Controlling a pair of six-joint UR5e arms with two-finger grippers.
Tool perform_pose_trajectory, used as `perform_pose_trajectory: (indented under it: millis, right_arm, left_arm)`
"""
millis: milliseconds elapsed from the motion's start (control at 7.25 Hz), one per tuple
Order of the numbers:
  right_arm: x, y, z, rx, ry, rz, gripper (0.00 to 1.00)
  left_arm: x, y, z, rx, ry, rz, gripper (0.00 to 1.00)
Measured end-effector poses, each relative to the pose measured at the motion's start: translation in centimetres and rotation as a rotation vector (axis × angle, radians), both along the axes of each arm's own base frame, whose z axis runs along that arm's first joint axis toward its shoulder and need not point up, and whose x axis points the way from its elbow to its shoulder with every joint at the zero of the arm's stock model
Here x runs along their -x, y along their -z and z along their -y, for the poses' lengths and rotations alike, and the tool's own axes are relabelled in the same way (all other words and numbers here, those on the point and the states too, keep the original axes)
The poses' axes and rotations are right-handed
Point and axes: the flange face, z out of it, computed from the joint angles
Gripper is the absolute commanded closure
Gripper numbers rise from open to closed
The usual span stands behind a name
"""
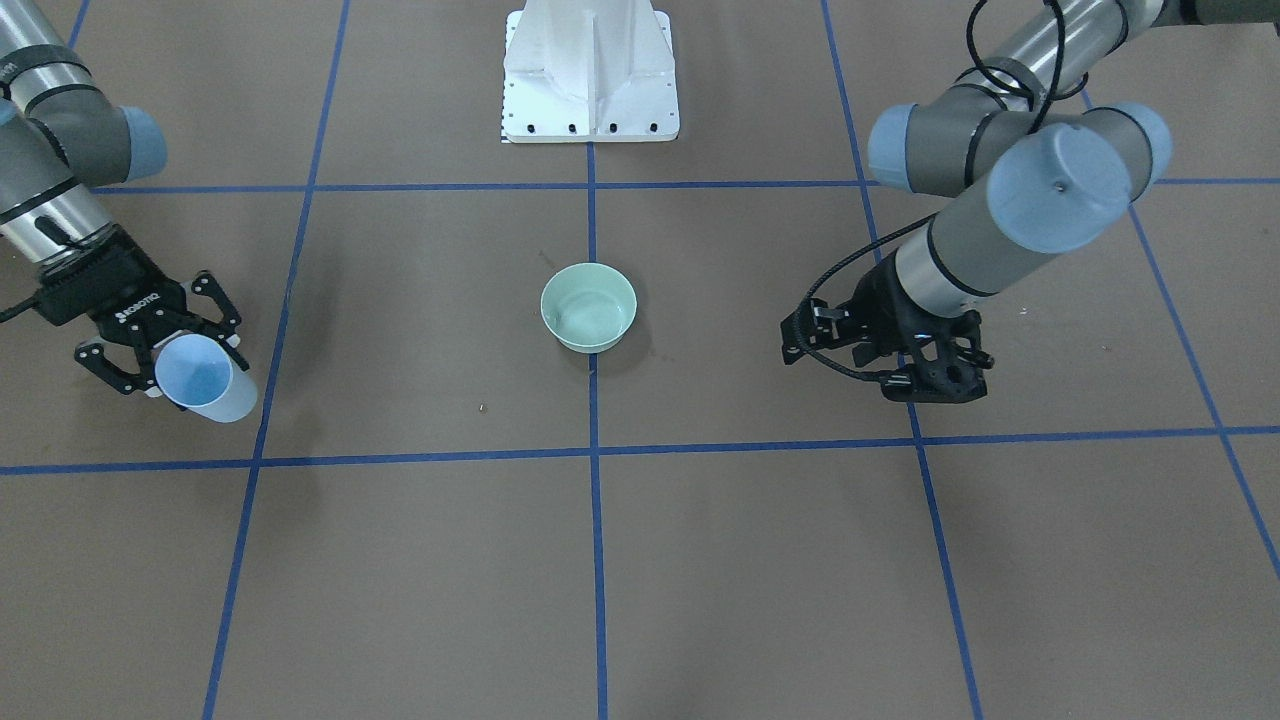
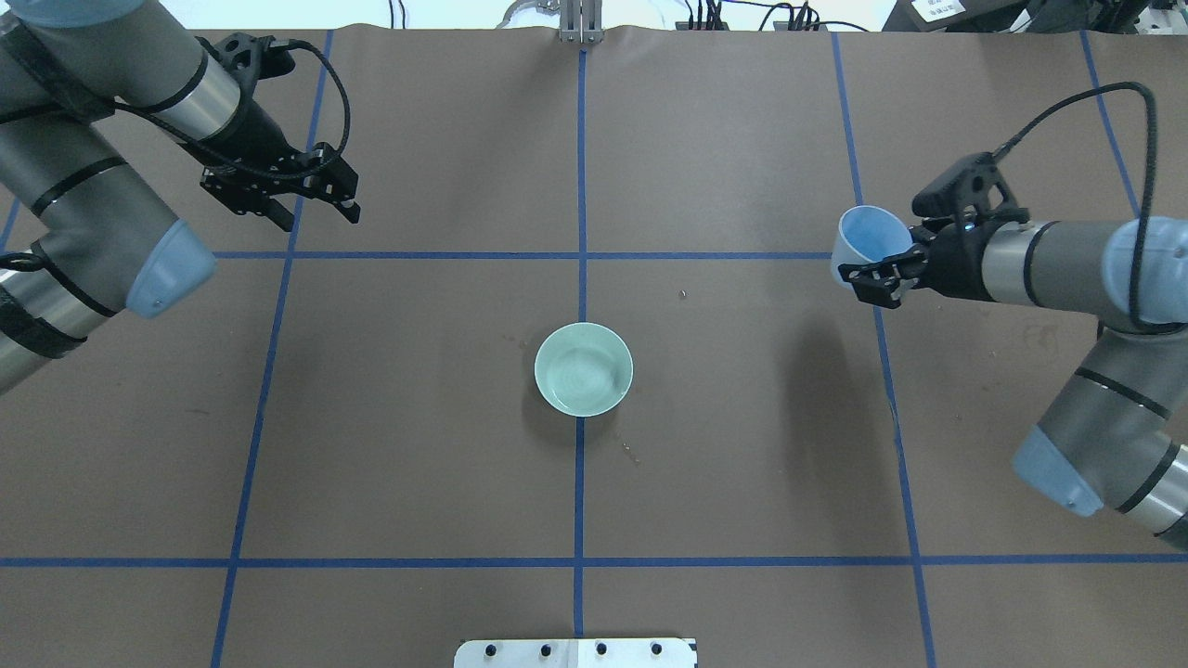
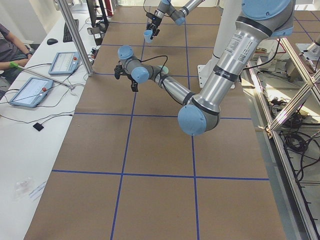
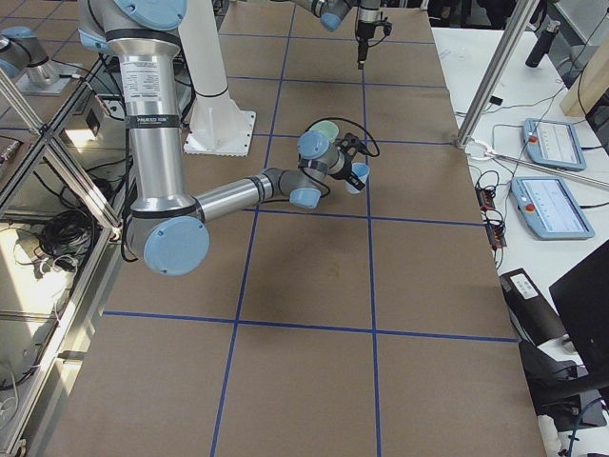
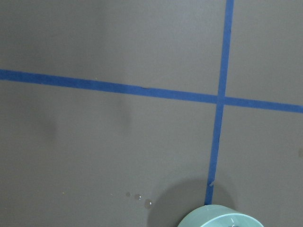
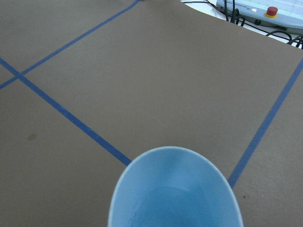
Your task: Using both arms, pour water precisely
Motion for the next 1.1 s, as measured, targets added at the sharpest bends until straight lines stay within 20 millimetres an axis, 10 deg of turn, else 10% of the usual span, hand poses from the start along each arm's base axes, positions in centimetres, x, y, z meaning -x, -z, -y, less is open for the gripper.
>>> perform_pose_trajectory:
  millis: [690,1103]
  right_arm:
    - [15.7,16.4,-8.1,0.062,0.108,-0.284,0.72]
    - [20.7,20.1,-8.7,0.114,0.145,-0.445,0.73]
  left_arm:
    - [3.7,-5.3,0.2,-0.043,-0.026,0.038,0.11]
    - [7.6,-9.8,0.6,-0.098,-0.061,0.078,0.11]
